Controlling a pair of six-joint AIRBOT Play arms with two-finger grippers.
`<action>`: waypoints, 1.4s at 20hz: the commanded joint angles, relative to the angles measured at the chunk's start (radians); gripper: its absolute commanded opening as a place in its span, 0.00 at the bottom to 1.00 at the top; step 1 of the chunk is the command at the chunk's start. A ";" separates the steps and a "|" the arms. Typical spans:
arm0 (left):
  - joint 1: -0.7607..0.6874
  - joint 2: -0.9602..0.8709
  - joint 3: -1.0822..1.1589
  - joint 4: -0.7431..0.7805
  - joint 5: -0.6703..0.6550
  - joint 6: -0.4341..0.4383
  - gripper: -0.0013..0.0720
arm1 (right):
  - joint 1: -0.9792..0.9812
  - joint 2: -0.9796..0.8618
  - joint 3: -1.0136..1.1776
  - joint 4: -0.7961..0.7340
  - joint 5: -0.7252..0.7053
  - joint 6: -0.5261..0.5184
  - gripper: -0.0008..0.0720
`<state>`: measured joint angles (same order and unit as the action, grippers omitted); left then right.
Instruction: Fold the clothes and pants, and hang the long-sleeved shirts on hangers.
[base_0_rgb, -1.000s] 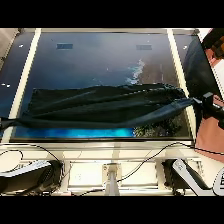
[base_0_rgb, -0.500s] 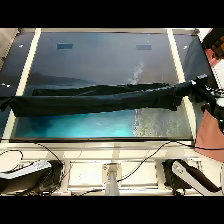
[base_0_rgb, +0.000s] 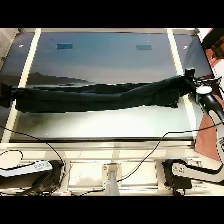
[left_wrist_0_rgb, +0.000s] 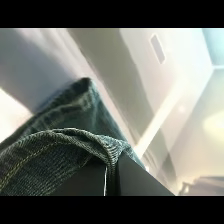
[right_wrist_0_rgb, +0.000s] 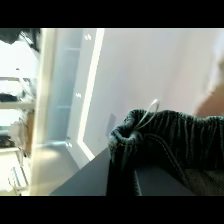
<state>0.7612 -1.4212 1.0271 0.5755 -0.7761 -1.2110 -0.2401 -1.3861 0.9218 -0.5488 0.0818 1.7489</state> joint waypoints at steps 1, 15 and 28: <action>-0.009 -0.031 0.000 0.019 0.044 -0.021 0.06 | 0.010 -0.071 0.055 0.003 -0.073 0.092 0.08; -0.003 -0.069 -0.008 0.027 0.099 -0.046 0.07 | 0.010 -0.131 0.058 0.003 -0.121 0.152 0.08; 0.002 -0.002 -0.006 0.029 -0.023 0.123 0.97 | 0.011 -0.126 0.202 -0.229 0.192 -0.163 0.95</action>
<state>0.7624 -1.4506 1.0203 0.5930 -0.7319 -1.2015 -0.2291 -1.5131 1.0645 -0.7223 0.1265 1.7645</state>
